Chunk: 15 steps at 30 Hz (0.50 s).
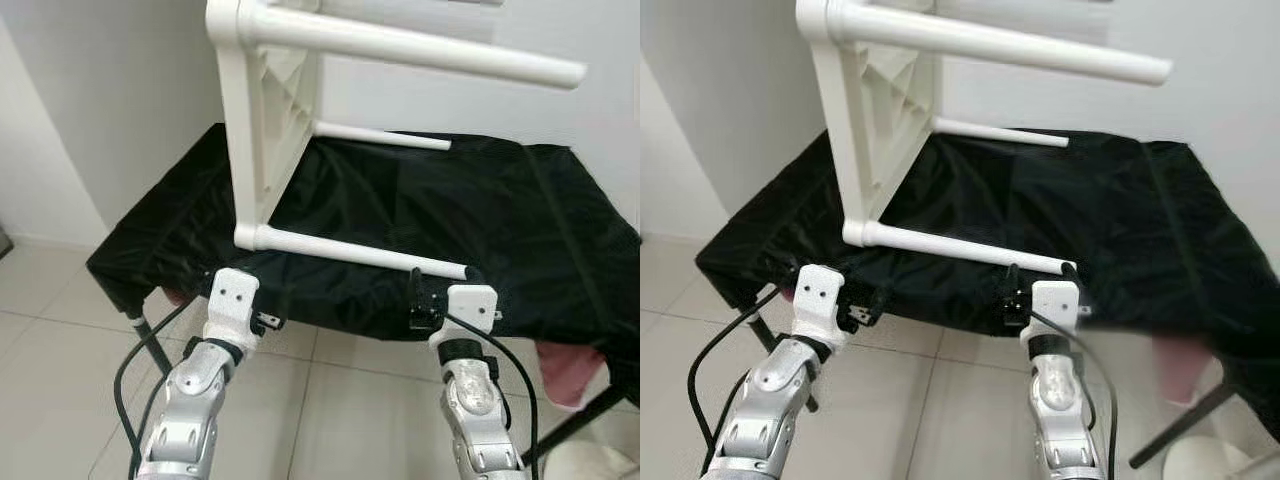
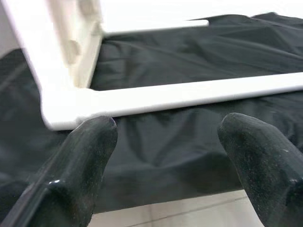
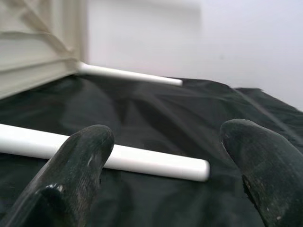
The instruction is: Building children table
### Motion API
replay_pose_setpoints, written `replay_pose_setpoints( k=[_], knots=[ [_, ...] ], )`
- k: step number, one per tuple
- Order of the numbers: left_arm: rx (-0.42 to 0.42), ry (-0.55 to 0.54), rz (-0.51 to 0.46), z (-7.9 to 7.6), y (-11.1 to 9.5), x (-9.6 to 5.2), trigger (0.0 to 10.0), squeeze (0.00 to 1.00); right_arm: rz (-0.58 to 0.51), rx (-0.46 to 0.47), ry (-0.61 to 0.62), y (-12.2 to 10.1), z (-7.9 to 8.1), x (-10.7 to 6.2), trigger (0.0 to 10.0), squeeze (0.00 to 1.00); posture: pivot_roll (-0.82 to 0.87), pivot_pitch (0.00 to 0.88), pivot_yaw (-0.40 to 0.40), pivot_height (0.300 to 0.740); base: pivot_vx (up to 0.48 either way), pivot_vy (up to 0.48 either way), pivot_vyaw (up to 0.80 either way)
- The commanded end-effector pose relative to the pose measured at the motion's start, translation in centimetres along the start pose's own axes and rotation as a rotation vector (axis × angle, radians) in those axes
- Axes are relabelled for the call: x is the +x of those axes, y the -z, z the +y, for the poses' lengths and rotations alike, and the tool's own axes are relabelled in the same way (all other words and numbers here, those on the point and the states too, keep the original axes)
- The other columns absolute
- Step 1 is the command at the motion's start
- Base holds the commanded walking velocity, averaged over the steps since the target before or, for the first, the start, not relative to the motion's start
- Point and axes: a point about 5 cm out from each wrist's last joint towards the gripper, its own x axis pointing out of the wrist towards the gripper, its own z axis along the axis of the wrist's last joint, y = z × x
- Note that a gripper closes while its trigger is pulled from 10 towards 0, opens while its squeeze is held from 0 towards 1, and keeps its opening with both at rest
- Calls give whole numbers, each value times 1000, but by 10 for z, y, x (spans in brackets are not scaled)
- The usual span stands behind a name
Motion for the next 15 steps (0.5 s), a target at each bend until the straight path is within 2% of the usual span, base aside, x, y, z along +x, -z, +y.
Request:
replay_pose_setpoints(
  k=[1,6,8,11,15],
  knots=[
    [8,-10,-14,1,-3,2,10000,0,-1,4,-14,0,3,2,10000,0,-28,3,13,740,0,0,0],
    [4,-20,-24,5,-6,2,10000,0,-12,-14,-31,-1,3,4,10000,0,-31,7,8,740,0,0,0],
    [-37,-23,-25,9,-6,0,10000,0,-22,-26,-45,-4,2,8,10000,0,-43,22,-2,740,0,0,0],
    [-45,-36,-22,12,-5,0,10000,0,-26,-30,-54,-4,2,12,10000,0,-66,36,1,740,0,0,0],
    [-61,-151,-40,24,-9,6,10000,0,-49,-27,-64,-11,5,26,10000,0,-71,39,-7,740,0,0,0]
  ],
)
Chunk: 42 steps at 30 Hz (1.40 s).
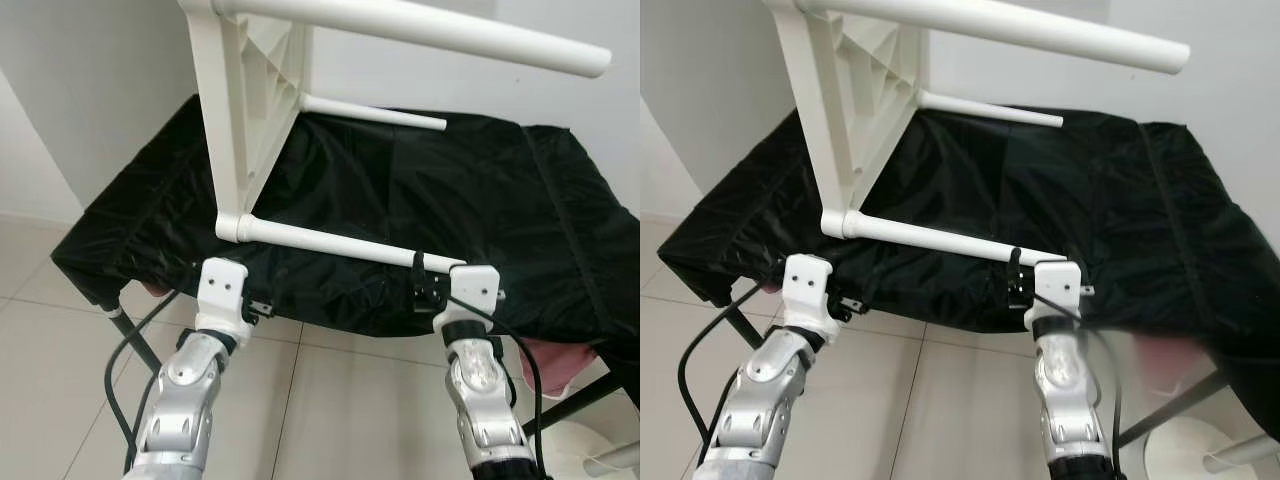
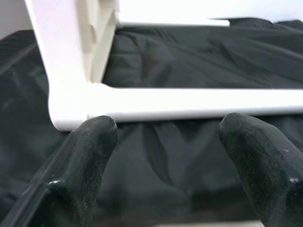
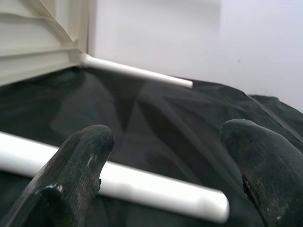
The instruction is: Building children table
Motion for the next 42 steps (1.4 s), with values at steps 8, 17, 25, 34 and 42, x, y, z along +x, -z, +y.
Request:
replay_pose_setpoints(
  k=[8,17,25,34,42],
  knots=[
    [-29,-98,7,4,0,7,10000,0,-11,-14,1,-1,-1,3,10000,0,-46,34,11,740,0,0,0],
    [-205,-92,143,-6,12,27,10000,0,-83,-70,111,-22,-8,16,10000,0,-37,29,33,740,0,0,0],
    [-325,-100,174,-16,7,50,10000,0,-128,-107,131,-31,-10,20,10000,0,-40,27,40,740,0,0,0],
    [-354,-79,205,-25,6,63,10000,0,-183,-184,171,-43,-10,23,10000,0,-41,24,45,740,0,0,0],
    [-402,-108,260,-24,14,68,10000,0,-264,-222,237,-65,-10,27,10000,0,-41,16,48,740,0,0,0]
  ],
)
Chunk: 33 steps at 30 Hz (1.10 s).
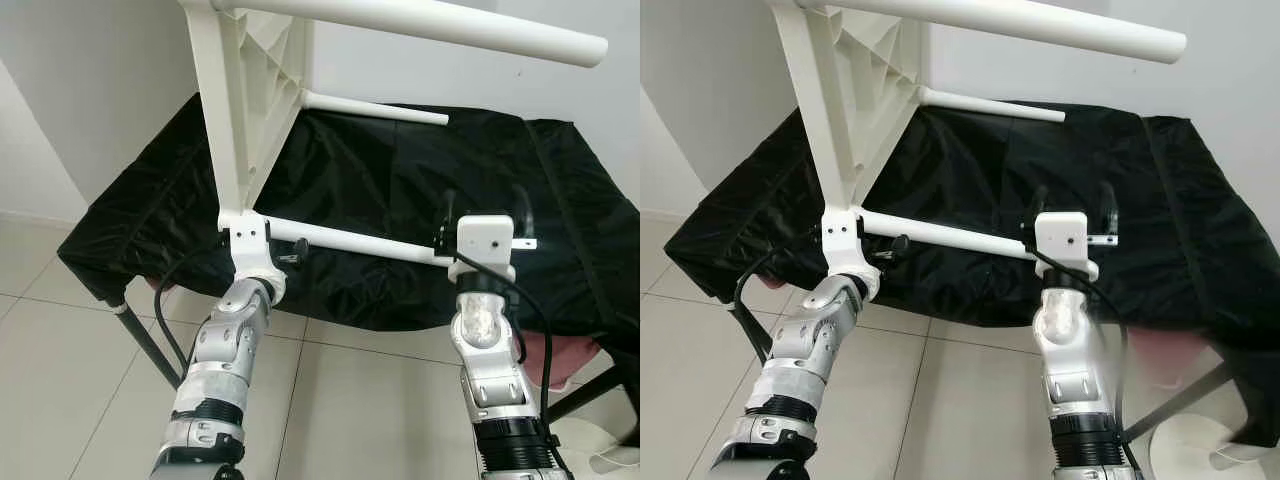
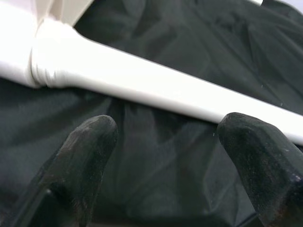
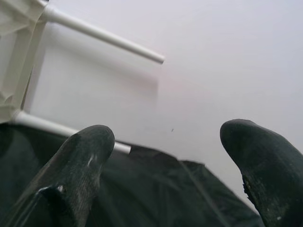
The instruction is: Building children table
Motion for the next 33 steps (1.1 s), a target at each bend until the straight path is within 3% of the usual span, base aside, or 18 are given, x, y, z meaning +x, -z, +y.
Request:
replay_pose_setpoints(
  k=[1,7,14,18,23,26,33],
  knots=[
    [-45,-31,30,1,2,4,10000,0,-40,-8,13,-11,1,4,10000,0,-40,13,47,740,0,0,0],
    [-67,-63,60,3,5,11,10000,0,-185,-125,-31,-33,8,7,10000,0,-42,6,44,740,0,0,0],
    [-61,-60,51,3,1,16,10000,0,-233,-163,-39,-42,12,7,10000,0,-39,2,44,740,0,0,0],
    [-53,-48,47,1,-1,18,10000,0,-321,-222,-59,-60,14,16,10000,0,-40,0,47,740,0,0,0],
    [-55,-41,42,-1,-2,19,10000,0,-343,-243,-70,-66,16,21,10000,0,-40,0,47,740,0,0,0],
    [-43,-25,27,-7,-7,22,10000,0,-406,-295,-135,-80,21,41,10000,0,-43,0,47,740,0,0,0],
    [-48,-19,15,-9,-10,24,10000,0,-434,-341,-168,-87,24,61,10000,0,-43,7,46,740,0,0,0]
  ],
)
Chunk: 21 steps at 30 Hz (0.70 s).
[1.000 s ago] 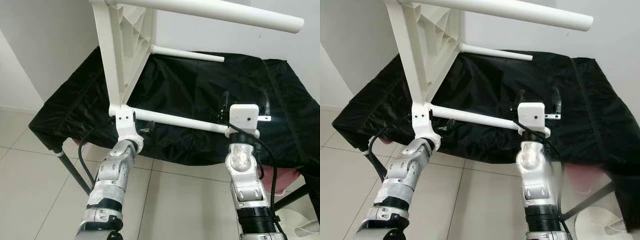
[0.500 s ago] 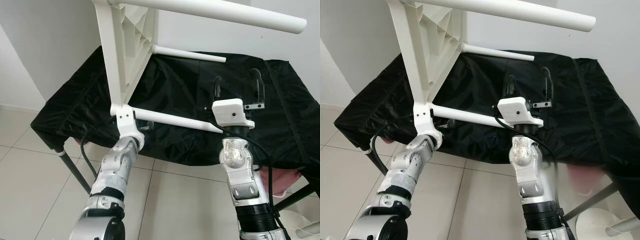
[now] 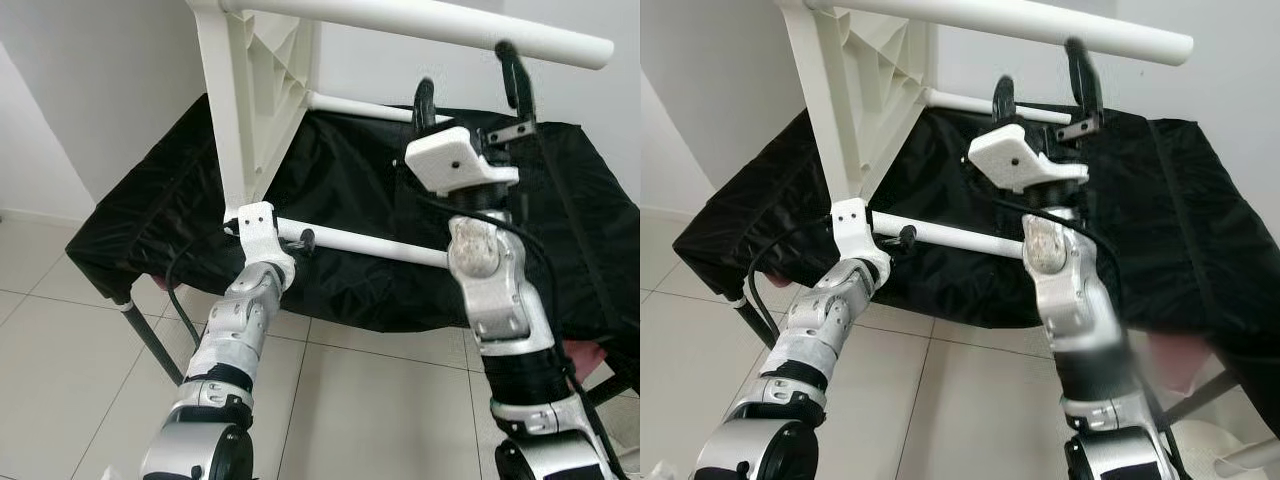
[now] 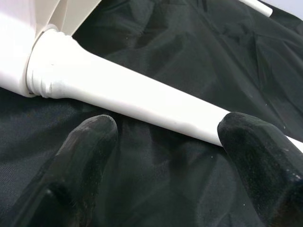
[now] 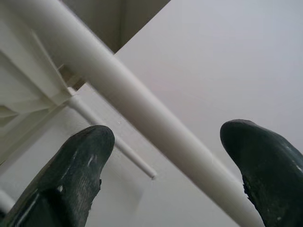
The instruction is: Building children table
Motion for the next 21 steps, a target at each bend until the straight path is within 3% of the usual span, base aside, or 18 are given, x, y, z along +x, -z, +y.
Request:
replay_pose_setpoints(
  k=[1,3,8,9,10,11,12,14,17,18,21],
  knots=[
    [0,6,12,-1,2,2,10000,0,-16,-15,-13,-1,-1,8,10000,0,-43,7,46,740,0,0,0],
    [0,6,6,-2,1,2,10000,0,-18,-23,-19,-1,0,12,10000,0,-35,10,38,740,0,0,0],
    [23,19,-12,-2,-1,1,10000,0,8,10,-28,1,5,3,10000,0,-35,10,38,740,0,0,0],
    [39,27,-26,-2,-2,0,10000,0,44,54,-25,3,7,-3,10000,0,-35,10,38,740,0,0,0],
    [97,64,-84,-6,-8,-4,10000,0,153,205,-17,11,12,-22,10000,0,-23,20,33,740,0,0,0],
    [128,88,-115,-8,-11,-7,10000,0,197,268,-16,13,15,-31,10000,0,-22,21,34,740,0,0,0],
    [128,88,-115,-8,-11,-7,10000,0,197,268,-16,13,15,-31,10000,0,-22,21,34,740,0,0,0],
    [171,133,-162,-12,-15,-12,10000,0,261,365,-12,17,19,-44,10000,0,-24,24,38,740,0,0,0],
    [186,153,-178,-14,-16,-14,10000,0,289,406,-8,19,21,-49,10000,0,-24,24,38,740,0,0,0],
    [203,188,-204,-15,-16,-20,10000,0,334,461,0,23,22,-59,10000,0,-27,27,44,740,0,0,0],
    [220,216,-232,-15,-17,-27,10000,0,372,500,4,27,23,-69,10000,0,-28,28,48,740,0,0,0]
  ],
)
